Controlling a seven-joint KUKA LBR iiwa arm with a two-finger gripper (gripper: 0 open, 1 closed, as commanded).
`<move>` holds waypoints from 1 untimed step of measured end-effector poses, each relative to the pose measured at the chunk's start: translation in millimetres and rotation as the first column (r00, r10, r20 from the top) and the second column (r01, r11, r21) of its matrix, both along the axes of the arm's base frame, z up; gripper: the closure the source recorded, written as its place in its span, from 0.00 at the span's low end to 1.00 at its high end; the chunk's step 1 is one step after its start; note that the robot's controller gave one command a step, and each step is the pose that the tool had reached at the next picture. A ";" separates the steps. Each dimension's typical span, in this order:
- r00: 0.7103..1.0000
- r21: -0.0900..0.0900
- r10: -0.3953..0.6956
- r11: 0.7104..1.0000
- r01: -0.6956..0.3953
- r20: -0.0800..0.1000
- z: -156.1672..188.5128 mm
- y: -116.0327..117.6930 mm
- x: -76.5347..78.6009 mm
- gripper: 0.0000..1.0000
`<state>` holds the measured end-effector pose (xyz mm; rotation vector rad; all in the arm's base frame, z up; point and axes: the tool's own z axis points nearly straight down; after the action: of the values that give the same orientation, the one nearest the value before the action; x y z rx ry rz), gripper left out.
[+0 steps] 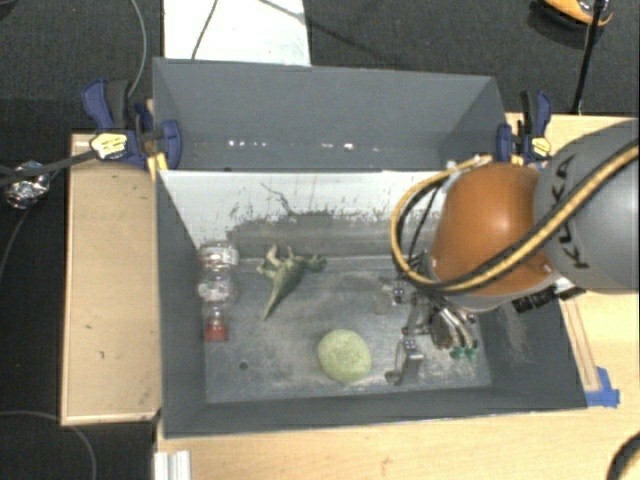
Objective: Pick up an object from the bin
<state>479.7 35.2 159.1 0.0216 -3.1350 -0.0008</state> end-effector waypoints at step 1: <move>1.000 0.000 -0.002 1.000 0.002 0.009 4.1 -0.2 1.9 0.00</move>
Offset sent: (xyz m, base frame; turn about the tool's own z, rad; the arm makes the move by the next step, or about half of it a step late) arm 0.0027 0.0494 -0.0891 0.0209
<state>481.6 35.0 163.3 0.0191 -3.1437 -0.0013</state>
